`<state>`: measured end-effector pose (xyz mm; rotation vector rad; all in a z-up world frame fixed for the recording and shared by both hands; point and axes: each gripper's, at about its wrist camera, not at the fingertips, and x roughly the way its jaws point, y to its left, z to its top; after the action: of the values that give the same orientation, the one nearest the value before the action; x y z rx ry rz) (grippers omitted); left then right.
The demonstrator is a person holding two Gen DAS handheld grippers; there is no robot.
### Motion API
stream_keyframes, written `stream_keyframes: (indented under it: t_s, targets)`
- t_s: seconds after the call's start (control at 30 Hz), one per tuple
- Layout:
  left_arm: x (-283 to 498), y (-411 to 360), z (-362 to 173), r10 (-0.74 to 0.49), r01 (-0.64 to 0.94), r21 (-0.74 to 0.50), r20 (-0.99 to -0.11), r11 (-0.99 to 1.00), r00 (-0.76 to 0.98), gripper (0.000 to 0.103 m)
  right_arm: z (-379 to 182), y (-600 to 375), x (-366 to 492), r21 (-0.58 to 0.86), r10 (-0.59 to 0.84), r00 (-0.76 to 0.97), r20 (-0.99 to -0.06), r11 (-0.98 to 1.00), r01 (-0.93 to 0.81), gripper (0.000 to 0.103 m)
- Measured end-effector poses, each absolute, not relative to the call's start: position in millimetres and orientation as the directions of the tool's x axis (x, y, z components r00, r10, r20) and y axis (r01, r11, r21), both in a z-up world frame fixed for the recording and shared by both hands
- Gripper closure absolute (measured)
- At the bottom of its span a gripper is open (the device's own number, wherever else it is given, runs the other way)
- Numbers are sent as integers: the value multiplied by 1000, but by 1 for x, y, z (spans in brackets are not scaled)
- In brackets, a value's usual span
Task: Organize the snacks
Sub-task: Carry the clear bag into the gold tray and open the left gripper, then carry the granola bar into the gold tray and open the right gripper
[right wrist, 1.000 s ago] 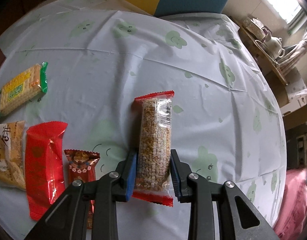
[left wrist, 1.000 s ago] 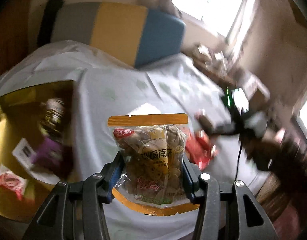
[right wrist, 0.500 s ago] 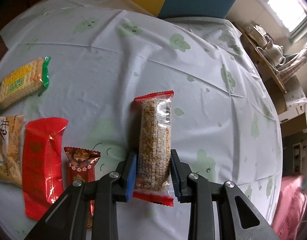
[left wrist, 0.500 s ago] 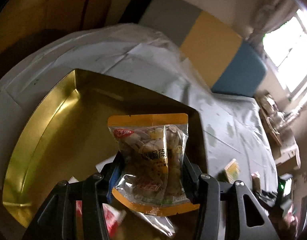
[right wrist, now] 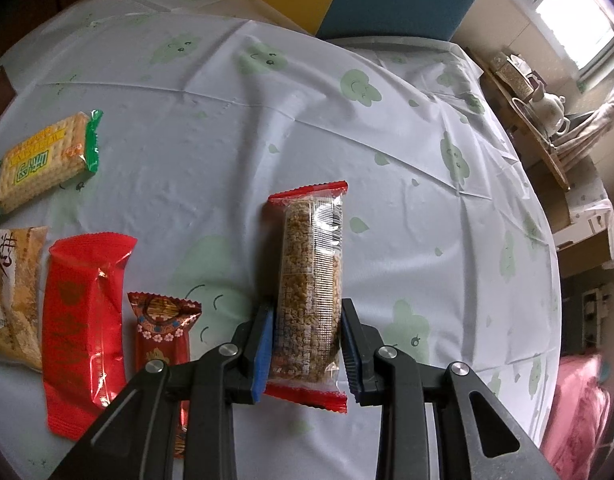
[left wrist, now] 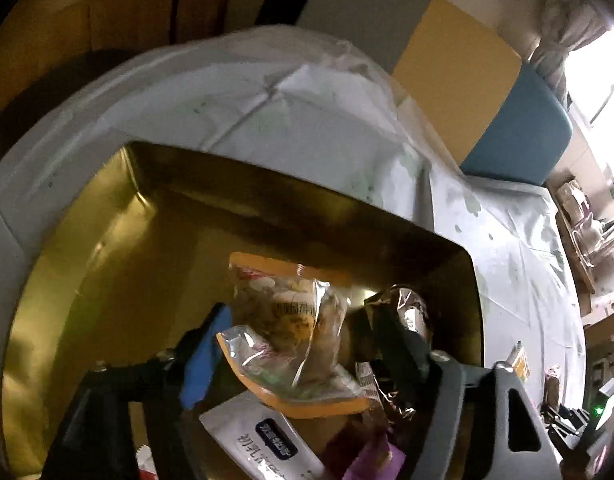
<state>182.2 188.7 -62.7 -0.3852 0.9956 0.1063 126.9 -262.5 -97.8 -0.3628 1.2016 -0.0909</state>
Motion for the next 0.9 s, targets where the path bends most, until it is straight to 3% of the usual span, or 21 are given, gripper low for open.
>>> stream_keyframes:
  t_s: [0.37,0.9]
  targets:
    - [126,163,-51,9,-242,-154,-827,958,562,26,-96,-259,126,-332,-268,368,-891,935,-125,71]
    - [72,125,-41,10,-148,-98,-803,984,596,26,-94,-248,121,-361,-292,375,-880,924,-126,71]
